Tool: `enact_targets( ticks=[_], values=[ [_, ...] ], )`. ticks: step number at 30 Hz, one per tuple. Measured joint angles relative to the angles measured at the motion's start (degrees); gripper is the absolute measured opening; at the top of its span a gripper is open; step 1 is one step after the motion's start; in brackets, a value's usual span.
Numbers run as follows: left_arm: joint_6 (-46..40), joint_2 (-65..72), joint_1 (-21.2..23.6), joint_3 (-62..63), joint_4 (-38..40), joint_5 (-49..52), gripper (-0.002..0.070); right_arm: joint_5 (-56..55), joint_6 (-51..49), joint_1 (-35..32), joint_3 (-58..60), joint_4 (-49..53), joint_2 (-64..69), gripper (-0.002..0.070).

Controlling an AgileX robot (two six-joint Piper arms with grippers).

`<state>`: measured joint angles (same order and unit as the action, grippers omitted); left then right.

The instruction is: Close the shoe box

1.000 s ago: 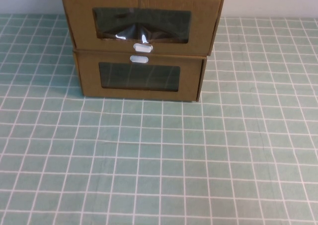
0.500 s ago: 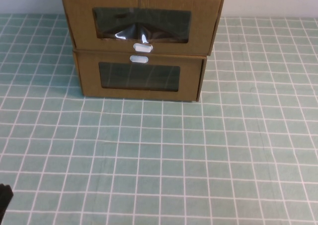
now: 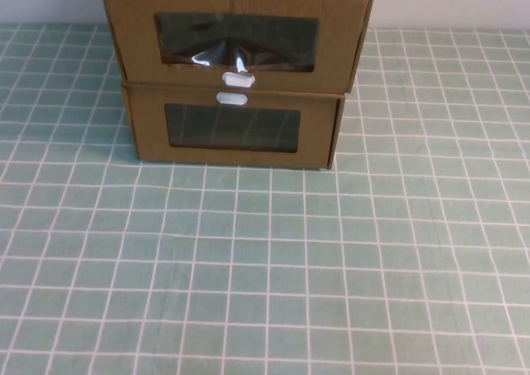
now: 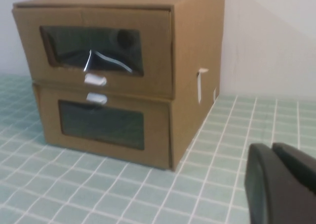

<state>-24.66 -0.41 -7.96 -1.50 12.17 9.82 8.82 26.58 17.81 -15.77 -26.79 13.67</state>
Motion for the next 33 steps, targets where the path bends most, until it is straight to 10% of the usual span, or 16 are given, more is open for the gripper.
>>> enact_targets(
  ticks=[10, 33],
  values=[
    [18.1, -0.1, 0.1, 0.0, -5.7, 8.6, -0.0003, 10.6, 0.0, 0.0, 0.0, 0.1, 0.0, -0.0014],
    [20.0, -0.1, 0.1, 0.0, -6.2, 12.7, -0.0003, 25.0, 0.0, 0.0, 0.0, 0.7, 0.0, -0.0014]
  ],
)
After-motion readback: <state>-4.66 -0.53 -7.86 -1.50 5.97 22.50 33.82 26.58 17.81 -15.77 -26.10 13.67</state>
